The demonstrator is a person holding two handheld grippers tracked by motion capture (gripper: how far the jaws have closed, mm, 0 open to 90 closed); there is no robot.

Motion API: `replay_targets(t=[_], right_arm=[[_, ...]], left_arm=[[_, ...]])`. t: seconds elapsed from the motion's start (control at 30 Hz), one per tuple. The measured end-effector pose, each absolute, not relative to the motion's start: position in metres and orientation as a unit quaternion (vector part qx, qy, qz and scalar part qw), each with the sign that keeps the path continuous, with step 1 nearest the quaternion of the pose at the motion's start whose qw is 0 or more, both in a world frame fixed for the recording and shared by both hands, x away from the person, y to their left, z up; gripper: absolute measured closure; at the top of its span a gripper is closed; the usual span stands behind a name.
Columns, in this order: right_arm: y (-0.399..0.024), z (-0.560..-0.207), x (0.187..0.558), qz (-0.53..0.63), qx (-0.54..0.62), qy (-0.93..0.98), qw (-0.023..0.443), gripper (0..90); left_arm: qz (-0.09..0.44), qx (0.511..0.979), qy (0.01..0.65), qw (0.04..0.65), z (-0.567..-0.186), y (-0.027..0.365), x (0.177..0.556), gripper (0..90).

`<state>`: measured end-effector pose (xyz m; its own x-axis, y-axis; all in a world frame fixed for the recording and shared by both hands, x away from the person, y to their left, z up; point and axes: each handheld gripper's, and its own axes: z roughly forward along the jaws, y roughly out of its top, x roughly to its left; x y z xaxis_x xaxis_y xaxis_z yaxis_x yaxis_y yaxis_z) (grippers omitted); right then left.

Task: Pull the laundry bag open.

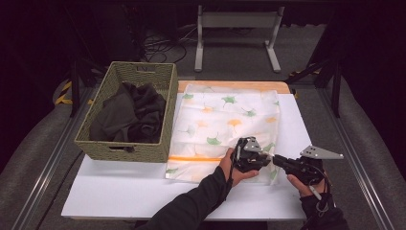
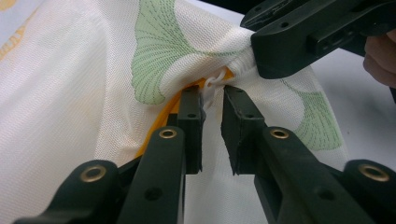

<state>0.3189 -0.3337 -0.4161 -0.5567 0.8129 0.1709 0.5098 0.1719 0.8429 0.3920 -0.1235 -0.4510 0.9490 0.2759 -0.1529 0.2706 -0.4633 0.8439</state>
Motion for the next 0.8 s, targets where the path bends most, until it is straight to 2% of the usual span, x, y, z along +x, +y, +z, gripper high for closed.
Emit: replay_targets(t=[0.17,0.57,0.63,0.8], right_arm=[[-0.3352,-0.4165,0.3177,0.476,0.443,0.745,0.150,84.5],[-0.3355,-0.4157,0.3161,0.464,0.443,0.750,0.163,84.1],[-0.3357,-0.4157,0.3160,0.461,0.445,0.750,0.166,84.1],[-0.3344,-0.4166,0.3166,0.464,0.442,0.750,0.162,84.1]], left_arm=[[0.010,0.857,0.162,0.489,-0.4504,-0.1273,0.3914,82.8],[0.013,0.856,0.169,0.489,-0.4495,-0.1241,0.3867,83.4],[0.017,0.856,0.164,0.490,-0.4496,-0.1223,0.3843,89.3],[0.003,0.851,0.166,0.499,-0.4510,-0.1214,0.3858,89.4]])
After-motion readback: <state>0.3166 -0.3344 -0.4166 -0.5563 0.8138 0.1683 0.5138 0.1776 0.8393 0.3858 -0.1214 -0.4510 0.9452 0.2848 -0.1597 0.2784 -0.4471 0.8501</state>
